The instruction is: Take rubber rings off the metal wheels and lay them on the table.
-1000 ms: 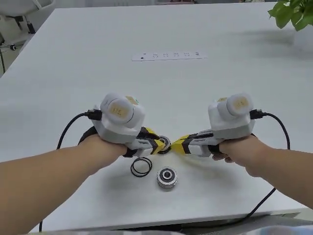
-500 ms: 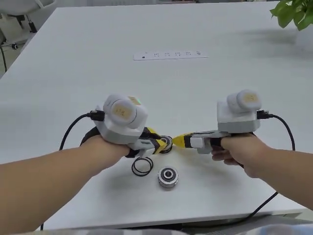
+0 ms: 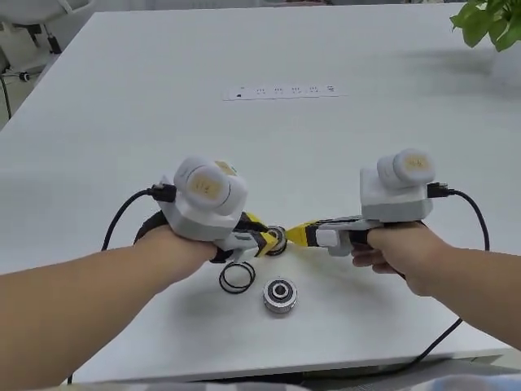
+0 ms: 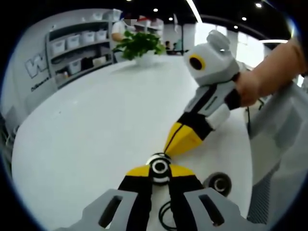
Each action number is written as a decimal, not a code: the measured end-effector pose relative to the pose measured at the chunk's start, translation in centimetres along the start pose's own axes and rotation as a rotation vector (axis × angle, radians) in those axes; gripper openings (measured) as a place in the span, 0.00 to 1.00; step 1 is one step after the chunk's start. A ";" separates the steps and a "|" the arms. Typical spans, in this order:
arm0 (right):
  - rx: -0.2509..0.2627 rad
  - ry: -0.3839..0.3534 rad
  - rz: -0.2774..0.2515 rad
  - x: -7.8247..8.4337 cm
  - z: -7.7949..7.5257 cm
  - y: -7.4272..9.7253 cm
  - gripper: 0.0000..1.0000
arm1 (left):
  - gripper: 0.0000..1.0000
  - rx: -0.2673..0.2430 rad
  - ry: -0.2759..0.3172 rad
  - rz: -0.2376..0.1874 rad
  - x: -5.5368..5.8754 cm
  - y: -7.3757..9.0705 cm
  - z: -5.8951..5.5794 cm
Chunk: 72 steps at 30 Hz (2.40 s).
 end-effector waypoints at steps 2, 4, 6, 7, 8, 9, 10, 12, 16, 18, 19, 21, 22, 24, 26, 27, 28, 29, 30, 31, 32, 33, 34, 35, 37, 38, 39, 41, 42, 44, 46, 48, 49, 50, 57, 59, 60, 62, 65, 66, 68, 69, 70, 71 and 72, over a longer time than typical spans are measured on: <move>-0.002 0.005 0.001 0.0 0.0 0.0 0.00 | 0.12 -0.001 -0.001 0.000 0.0 0.0 0.0; -0.006 0.011 0.001 -0.1 -0.1 0.0 0.00 | 0.12 -0.001 -0.002 0.002 0.0 0.0 0.0; -0.009 0.014 0.001 -0.1 -0.1 0.0 0.00 | 0.12 -0.001 -0.003 0.002 0.0 0.0 0.0; -0.011 0.015 0.001 -0.1 -0.1 0.0 0.00 | 0.12 -0.001 -0.004 0.003 0.0 0.0 0.0; -0.012 0.017 0.001 -0.1 -0.2 -0.1 0.00 | 0.12 -0.001 -0.004 0.003 0.0 0.0 0.0; -0.014 0.016 0.000 -0.2 -0.2 -0.1 0.00 | 0.12 -0.001 -0.005 0.004 0.0 0.0 0.0; -0.015 0.018 0.001 -0.2 -0.2 -0.1 0.00 | 0.12 -0.001 -0.005 0.004 0.0 0.0 0.0; -0.018 0.023 0.002 -0.2 -0.3 -0.2 0.00 | 0.12 0.000 -0.006 0.005 0.0 0.0 0.0; -0.024 0.038 0.003 -0.2 -0.1 -0.3 0.00 | 0.12 0.001 -0.009 0.008 0.0 0.0 0.0; -0.026 0.041 0.003 -0.2 0.0 -0.3 0.00 | 0.12 0.001 -0.011 0.010 0.0 0.0 0.0; -0.027 0.042 0.003 -0.2 0.1 -0.3 0.00 | 0.12 0.001 -0.011 0.011 0.0 0.0 0.0; -0.026 0.058 0.008 -0.1 0.3 -0.3 0.00 | 0.12 0.000 -0.011 0.011 0.0 0.0 0.0; -0.026 0.063 0.010 -0.1 0.4 -0.3 0.00 | 0.12 0.000 -0.012 0.011 0.0 0.0 0.0; -0.030 0.058 0.008 -0.1 0.5 -0.3 0.00 | 0.12 -0.001 -0.012 0.010 0.0 0.0 0.0; -0.036 0.056 0.005 -0.1 0.6 -0.3 0.00 | 0.12 -0.001 -0.012 0.009 0.0 0.0 0.0; -0.037 0.055 0.004 -0.1 0.6 -0.3 0.00 | 0.12 -0.001 -0.012 0.009 0.0 0.0 0.0; -0.038 0.056 0.004 -0.1 0.6 -0.3 0.00 | 0.12 -0.001 -0.013 0.009 0.0 0.0 0.0; -0.041 0.056 0.004 -0.1 0.7 -0.3 0.00 | 0.12 -0.001 -0.012 0.009 0.0 0.0 0.0; -0.041 0.057 0.004 -0.1 0.7 -0.3 0.00 | 0.12 -0.001 -0.012 0.009 0.0 0.0 0.0; -0.044 0.057 0.004 -0.1 0.8 -0.3 0.00 | 0.12 -0.001 -0.012 0.008 0.0 0.0 0.0; -0.046 0.057 0.003 -0.1 0.8 -0.3 0.00 | 0.12 -0.001 -0.012 0.008 0.0 0.0 0.0; -0.049 0.057 0.003 -0.1 0.9 -0.3 0.00 | 0.12 -0.001 -0.012 0.008 0.0 0.0 0.0; -0.052 0.056 0.002 -0.1 0.9 -0.3 0.00 | 0.12 -0.001 -0.012 0.007 0.0 0.0 0.0; -0.054 0.055 0.002 -0.1 0.9 -0.4 0.00 | 0.12 -0.001 -0.012 0.008 0.0 0.0 -0.1; -0.068 0.049 -0.007 -0.2 1.2 -0.4 0.00 | 0.12 0.001 -0.013 0.008 0.0 0.0 -0.1; -0.074 0.056 -0.013 -0.4 1.4 -0.4 0.00 | 0.12 0.001 -0.014 0.009 0.0 0.0 -0.1; -0.073 0.058 -0.014 -0.5 1.5 -0.4 0.00 | 0.12 0.001 -0.014 0.008 0.0 0.0 -0.1; -0.074 0.055 -0.015 -0.5 1.3 -0.3 0.00 | 0.12 0.001 -0.013 0.007 0.0 0.0 -0.1; -0.078 0.048 -0.017 -0.4 1.2 -0.2 0.00 | 0.12 0.000 -0.013 0.008 0.0 0.0 -0.1; -0.081 0.043 -0.019 -0.4 1.2 -0.2 0.00 | 0.12 0.000 -0.013 0.008 0.0 0.1 -0.1; -0.086 0.041 -0.019 -0.4 1.1 -0.2 0.00 | 0.12 0.000 -0.012 0.006 0.0 0.1 -0.1; -0.096 0.027 -0.026 -0.5 1.1 -0.1 0.00 | 0.12 -0.001 -0.012 0.006 0.0 0.1 -0.1; -0.098 0.022 -0.028 -0.5 1.2 -0.1 0.00 | 0.12 0.000 -0.012 0.005 0.0 0.1 -0.1; -0.104 0.016 -0.030 -0.5 1.3 0.0 0.00 | 0.12 -0.001 -0.012 0.005 0.0 0.1 -0.1; -0.124 0.000 -0.034 -0.4 1.9 0.0 0.00 | 0.12 0.000 -0.012 0.001 0.0 0.1 -0.1; -0.128 -0.002 -0.035 -0.4 2.0 0.0 0.00 | 0.12 0.001 -0.013 0.001 0.0 0.1 -0.1; -0.133 -0.005 -0.036 -0.5 2.0 0.0 0.00 | 0.12 0.001 -0.012 0.001 0.0 0.1 -0.1; -0.139 -0.007 -0.037 -0.5 2.1 0.0 0.00 | 0.12 0.002 -0.012 0.000 0.0 0.1 -0.1; -0.154 -0.020 -0.039 -0.4 2.2 0.1 0.00 | 0.12 0.003 -0.012 -0.003 0.0 0.1 -0.1; -0.166 -0.026 -0.041 -0.5 2.3 0.1 0.00 | 0.12 0.004 -0.011 -0.003 0.0 0.1 -0.1; -0.191 -0.038 -0.043 -0.5 2.5 0.2 0.00 | 0.12 0.004 -0.012 -0.003 0.0 0.1 -0.1; -0.191 -0.044 -0.044 -0.5 2.5 0.2 0.00 | 0.12 0.005 -0.011 -0.003 0.0 0.1 0.0; -0.207 -0.056 -0.049 -0.5 2.6 0.3 0.00 | 0.12 0.004 -0.011 -0.004 0.0 0.1 -0.1; -0.203 -0.058 -0.050 -0.5 2.4 0.3 0.00 | 0.12 0.004 -0.010 -0.004 0.0 0.1 -0.1; -0.200 -0.060 -0.051 -0.5 2.4 0.3 0.00 | 0.12 0.004 -0.008 -0.005 0.0 0.1 -0.1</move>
Point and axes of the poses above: the centre of the closed fingertips' face, and the gripper's own axes: y roughly backward along the fingers, z roughly to its left, x roughly out of its underside, the point moved 3 cm from there along y, roughly backward along the fingers, and after that the axes turned 4 degrees about y, right-handed, at the moved point
